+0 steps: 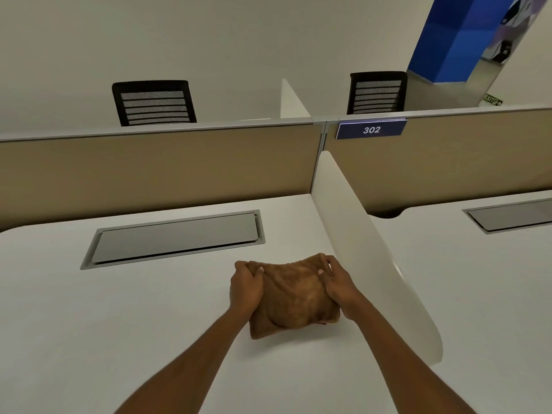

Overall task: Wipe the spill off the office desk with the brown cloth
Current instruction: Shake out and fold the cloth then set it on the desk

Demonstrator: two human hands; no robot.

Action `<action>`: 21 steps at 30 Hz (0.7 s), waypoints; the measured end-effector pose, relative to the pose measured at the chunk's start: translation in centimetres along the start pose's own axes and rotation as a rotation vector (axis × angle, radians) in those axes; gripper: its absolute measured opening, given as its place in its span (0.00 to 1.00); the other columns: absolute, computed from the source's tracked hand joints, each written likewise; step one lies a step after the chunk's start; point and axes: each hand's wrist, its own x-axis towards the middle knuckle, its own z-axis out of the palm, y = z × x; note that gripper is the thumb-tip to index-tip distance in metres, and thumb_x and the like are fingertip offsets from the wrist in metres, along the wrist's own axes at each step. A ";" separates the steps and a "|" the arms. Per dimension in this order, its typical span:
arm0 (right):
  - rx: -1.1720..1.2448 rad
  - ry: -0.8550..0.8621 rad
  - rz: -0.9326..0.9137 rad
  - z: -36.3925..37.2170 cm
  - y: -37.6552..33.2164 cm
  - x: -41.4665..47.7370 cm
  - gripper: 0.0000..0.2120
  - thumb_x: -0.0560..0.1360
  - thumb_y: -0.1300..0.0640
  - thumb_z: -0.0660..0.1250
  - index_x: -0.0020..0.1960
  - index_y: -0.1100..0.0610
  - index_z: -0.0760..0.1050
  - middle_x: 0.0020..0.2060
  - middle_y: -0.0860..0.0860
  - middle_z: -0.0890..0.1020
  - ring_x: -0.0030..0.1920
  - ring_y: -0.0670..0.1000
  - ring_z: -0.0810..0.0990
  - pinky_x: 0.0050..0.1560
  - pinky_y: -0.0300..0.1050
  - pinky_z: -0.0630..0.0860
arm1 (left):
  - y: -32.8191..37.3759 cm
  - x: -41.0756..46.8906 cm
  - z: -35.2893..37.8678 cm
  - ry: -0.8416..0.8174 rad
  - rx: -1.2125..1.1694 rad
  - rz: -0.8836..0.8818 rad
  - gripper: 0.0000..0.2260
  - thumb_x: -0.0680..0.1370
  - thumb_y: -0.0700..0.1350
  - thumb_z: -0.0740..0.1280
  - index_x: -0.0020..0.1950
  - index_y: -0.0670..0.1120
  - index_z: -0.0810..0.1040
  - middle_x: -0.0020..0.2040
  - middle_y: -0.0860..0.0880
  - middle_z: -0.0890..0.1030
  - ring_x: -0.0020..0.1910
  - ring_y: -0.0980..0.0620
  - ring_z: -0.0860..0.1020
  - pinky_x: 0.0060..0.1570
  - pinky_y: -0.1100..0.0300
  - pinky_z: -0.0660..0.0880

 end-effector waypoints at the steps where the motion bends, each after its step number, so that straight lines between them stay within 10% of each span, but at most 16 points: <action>1: -0.004 0.014 0.009 -0.2 -0.1 0.6 0.14 0.82 0.53 0.55 0.67 0.50 0.67 0.61 0.51 0.76 0.58 0.52 0.75 0.64 0.55 0.73 | 0.1 0.5 0.1 -0.008 -0.002 0.004 0.12 0.80 0.48 0.63 0.59 0.43 0.68 0.52 0.45 0.78 0.48 0.46 0.77 0.54 0.50 0.77; 9: -0.563 -0.087 0.074 1.0 2.3 3.3 0.39 0.73 0.47 0.66 0.77 0.46 0.48 0.66 0.57 0.71 0.61 0.59 0.75 0.61 0.54 0.73 | -1.1 2.0 0.6 -0.153 0.470 0.095 0.24 0.77 0.53 0.67 0.65 0.44 0.61 0.56 0.46 0.80 0.51 0.44 0.81 0.50 0.53 0.76; 17: -0.896 0.358 -0.052 4.0 2.8 1.3 0.36 0.72 0.37 0.63 0.74 0.48 0.54 0.68 0.61 0.64 0.65 0.62 0.67 0.57 0.58 0.74 | -1.7 1.0 0.3 -0.163 0.495 0.017 0.39 0.66 0.68 0.71 0.64 0.45 0.60 0.58 0.46 0.78 0.54 0.42 0.80 0.49 0.51 0.76; 21: -1.053 0.201 -0.226 5.4 5.4 0.4 0.30 0.75 0.35 0.53 0.74 0.45 0.59 0.73 0.62 0.60 0.69 0.65 0.62 0.62 0.65 0.69 | -2.2 0.9 0.7 -0.218 0.463 -0.035 0.37 0.69 0.61 0.73 0.67 0.42 0.60 0.62 0.43 0.77 0.58 0.42 0.78 0.55 0.52 0.76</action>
